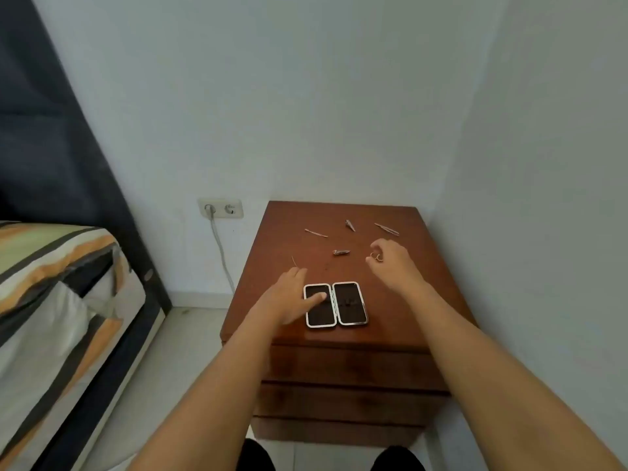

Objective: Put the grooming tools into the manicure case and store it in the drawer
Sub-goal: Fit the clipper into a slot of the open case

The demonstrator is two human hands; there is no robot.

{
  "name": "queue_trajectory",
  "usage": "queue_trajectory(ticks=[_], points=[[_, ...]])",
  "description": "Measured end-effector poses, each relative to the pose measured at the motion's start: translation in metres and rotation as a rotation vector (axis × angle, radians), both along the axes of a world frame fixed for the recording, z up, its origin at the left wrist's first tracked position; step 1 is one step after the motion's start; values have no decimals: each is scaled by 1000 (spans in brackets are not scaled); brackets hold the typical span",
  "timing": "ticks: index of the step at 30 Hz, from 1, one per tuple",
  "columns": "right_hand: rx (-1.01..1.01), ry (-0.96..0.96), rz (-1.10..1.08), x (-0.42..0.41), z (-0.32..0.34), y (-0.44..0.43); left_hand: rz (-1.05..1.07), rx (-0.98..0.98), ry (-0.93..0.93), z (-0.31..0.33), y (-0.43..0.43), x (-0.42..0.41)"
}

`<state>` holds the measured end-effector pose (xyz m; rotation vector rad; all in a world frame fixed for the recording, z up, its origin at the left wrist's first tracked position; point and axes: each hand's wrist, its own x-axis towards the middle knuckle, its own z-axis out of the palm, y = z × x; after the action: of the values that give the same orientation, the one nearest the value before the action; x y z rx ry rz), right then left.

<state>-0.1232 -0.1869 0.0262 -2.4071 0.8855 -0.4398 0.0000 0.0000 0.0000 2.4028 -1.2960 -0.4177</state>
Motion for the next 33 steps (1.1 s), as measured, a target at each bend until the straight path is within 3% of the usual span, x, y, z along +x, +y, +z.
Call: queue_trajectory(ticks=[5, 17, 22, 27, 33], points=[[62, 32, 27, 34, -32, -15, -56, 81, 117, -44, 5, 10], [-215, 298, 240, 115, -70, -64, -117, -110, -66, -75, -24, 42], [-157, 196, 193, 115, -74, -68, -56, -105, -168, -88, -35, 33], [50, -86, 189, 114, -62, -53, -25, -90, -213, -90, -38, 29], [253, -109, 272, 110, -55, -27, -34, -82, -217, -87, -39, 29]])
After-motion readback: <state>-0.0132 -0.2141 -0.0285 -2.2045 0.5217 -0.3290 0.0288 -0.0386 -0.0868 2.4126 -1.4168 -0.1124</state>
